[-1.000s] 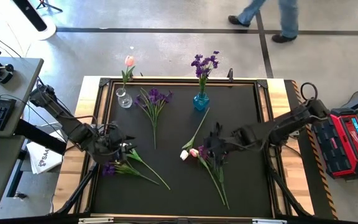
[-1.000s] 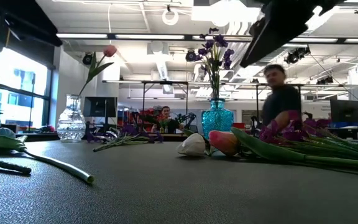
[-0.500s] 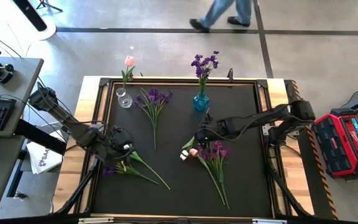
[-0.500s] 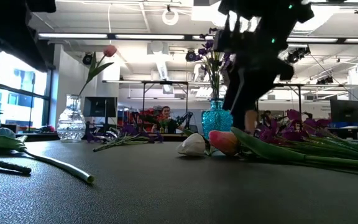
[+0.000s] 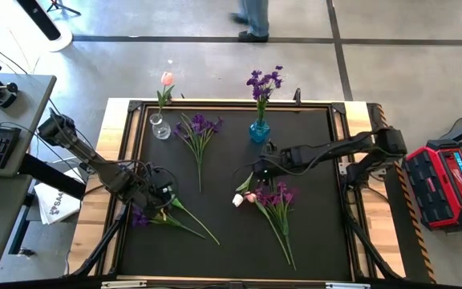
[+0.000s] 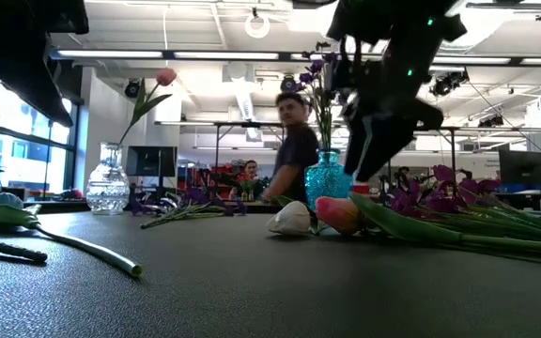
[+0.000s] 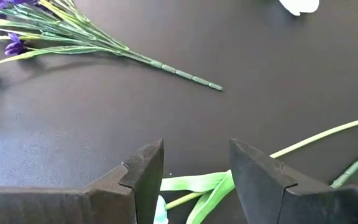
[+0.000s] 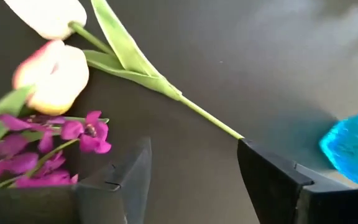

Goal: Sort flowers into vase by color
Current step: Put the pink flower into the blue vase

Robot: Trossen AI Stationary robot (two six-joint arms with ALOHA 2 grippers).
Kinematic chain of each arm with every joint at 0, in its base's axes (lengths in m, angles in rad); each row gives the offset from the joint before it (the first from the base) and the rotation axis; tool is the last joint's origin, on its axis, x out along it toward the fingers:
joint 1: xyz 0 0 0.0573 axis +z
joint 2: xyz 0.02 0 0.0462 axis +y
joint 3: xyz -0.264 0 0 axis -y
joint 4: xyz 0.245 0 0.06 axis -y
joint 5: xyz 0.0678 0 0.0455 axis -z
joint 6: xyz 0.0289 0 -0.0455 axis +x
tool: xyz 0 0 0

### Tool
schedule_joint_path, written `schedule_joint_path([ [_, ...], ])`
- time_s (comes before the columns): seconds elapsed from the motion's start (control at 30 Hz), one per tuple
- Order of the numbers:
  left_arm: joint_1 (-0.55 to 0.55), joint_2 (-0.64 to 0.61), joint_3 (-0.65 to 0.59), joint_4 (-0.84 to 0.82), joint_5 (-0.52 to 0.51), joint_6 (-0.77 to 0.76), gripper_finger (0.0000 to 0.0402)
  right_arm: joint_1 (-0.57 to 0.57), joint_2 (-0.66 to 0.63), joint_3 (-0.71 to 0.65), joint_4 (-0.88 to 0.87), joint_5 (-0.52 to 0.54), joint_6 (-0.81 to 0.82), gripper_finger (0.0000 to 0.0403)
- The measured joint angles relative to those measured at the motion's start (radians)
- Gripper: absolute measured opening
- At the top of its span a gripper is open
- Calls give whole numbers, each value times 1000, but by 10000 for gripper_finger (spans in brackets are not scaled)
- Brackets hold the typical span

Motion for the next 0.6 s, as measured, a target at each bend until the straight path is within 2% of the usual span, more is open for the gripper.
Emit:
schedule_joint_path([
  [0.2,0,36,0,0,-6,8,167,1,-79,0,-4,-33,44,190],
  [0.33,0,52,-1,0,-6,9,167,6,-82,0,-25,-176,95,188],
  [0.43,0,58,-1,4,-6,9,167,45,-82,0,-108,-285,263,188],
  [0.6,0,58,-1,12,-33,8,167,220,-82,0,-179,-322,608,188],
])
